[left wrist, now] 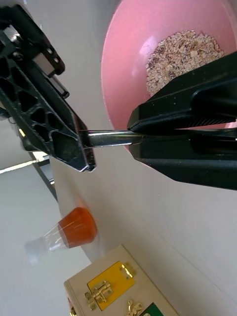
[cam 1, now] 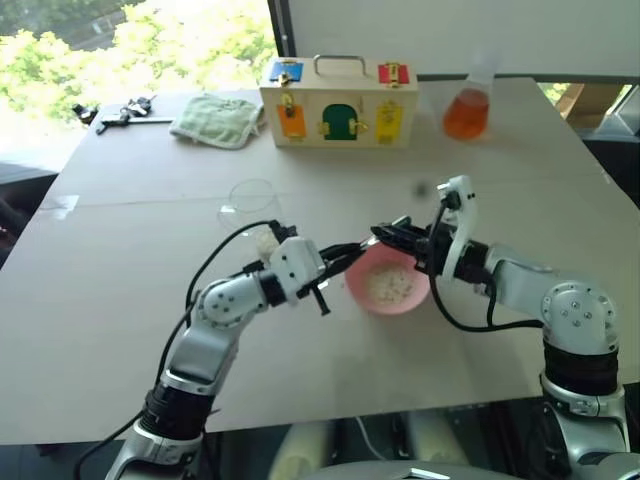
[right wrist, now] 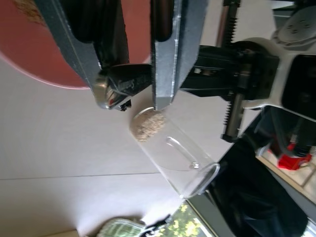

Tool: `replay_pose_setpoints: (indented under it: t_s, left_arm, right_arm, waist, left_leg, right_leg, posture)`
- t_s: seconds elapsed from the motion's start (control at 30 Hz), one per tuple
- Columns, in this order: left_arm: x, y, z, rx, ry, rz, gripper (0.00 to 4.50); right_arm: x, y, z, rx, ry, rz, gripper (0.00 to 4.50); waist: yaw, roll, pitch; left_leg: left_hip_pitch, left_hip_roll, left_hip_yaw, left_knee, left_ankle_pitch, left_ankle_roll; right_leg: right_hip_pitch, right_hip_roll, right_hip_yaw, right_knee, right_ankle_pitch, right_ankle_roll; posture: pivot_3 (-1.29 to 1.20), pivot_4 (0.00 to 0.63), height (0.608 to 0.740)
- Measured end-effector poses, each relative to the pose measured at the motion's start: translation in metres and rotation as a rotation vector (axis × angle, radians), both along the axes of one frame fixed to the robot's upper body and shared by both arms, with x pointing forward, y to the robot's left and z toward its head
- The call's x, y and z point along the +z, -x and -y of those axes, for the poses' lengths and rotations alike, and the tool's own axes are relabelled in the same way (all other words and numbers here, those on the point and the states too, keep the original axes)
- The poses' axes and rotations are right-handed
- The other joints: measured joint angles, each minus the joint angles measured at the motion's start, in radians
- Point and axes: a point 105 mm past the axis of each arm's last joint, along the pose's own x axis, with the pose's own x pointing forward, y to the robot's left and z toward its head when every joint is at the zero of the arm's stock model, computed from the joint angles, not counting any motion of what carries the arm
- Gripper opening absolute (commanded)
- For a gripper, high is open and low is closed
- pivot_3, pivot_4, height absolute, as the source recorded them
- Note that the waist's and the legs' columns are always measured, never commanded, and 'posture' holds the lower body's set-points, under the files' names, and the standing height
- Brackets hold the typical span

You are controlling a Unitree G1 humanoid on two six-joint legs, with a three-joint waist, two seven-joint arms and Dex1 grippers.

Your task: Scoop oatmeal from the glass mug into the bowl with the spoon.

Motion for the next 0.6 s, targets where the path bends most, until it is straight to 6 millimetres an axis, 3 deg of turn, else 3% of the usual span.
replay_pose_setpoints:
  t_s: [0.3, 0.4, 0.6]
  left_arm:
    - [0.001, -0.002, 0.003, 0.009, 0.006, 0.001, 0.00]
    - [0.001, -0.004, 0.003, 0.011, 0.007, -0.010, 1.03]
    - [0.009, -0.007, -0.006, 0.066, -0.009, 0.018, 3.90]
  right_arm:
    - [0.002, -0.001, 0.002, -0.013, -0.009, -0.019, 0.09]
    - [0.001, -0.003, 0.003, -0.018, -0.012, -0.038, 0.00]
    - [0.005, -0.008, 0.012, -0.044, -0.002, -0.050, 0.00]
  waist:
    - [0.001, 0.000, 0.000]
    - [0.001, 0.000, 0.000]
    - [0.001, 0.000, 0.000]
  left_leg:
    - [0.000, 0.000, 0.001, 0.005, 0.000, 0.000]
    - [0.000, 0.000, 0.001, 0.005, 0.000, 0.000]
    - [0.000, 0.000, 0.001, 0.005, 0.000, 0.000]
  right_leg:
    - [0.000, 0.000, 0.001, 0.005, 0.000, 0.000]
    - [0.000, 0.000, 0.001, 0.005, 0.000, 0.000]
    - [0.000, 0.000, 0.001, 0.005, 0.000, 0.000]
  posture:
    - [0.00, 0.150, 0.740]
    - [0.00, 0.150, 0.740]
    - [0.00, 0.150, 0.740]
